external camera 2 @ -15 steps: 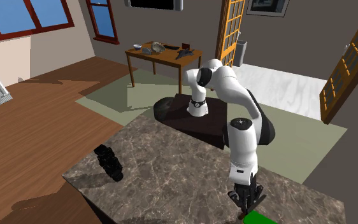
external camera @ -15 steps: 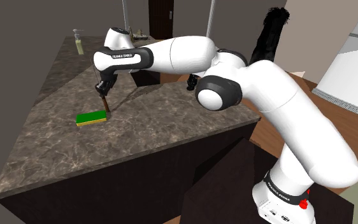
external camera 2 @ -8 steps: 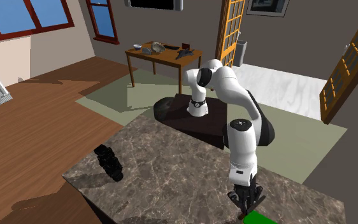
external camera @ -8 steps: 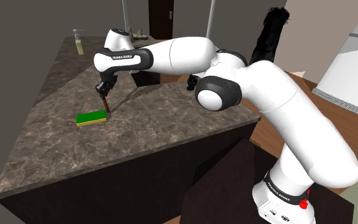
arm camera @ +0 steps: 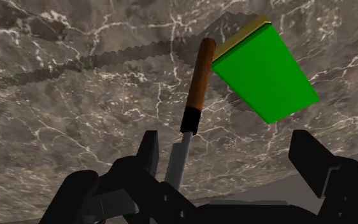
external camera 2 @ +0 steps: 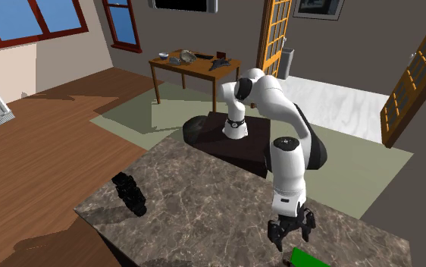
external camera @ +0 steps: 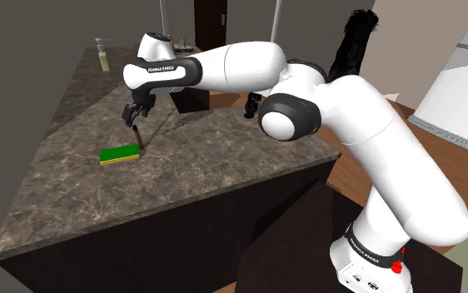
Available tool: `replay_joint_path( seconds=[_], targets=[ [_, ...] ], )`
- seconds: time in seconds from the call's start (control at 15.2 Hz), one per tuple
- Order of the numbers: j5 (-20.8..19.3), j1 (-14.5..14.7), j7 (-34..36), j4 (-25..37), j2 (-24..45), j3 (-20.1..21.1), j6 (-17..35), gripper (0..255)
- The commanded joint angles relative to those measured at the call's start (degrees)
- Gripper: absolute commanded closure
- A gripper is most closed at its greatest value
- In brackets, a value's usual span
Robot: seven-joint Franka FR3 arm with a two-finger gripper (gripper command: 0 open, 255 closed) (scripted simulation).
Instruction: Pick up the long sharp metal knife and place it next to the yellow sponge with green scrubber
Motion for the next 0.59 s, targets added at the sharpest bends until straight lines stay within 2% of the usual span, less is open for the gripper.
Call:
replay_joint_path(
  seconds=[0.0,0.53],
  targets=[
    [-0.3,0.7,-0.4,-3.7,-3.9,-0.5,-0.3,0],
    [-0.4,0.9,-0.5,-5.0,-5.4,-0.7,-0.6,0]
  ],
)
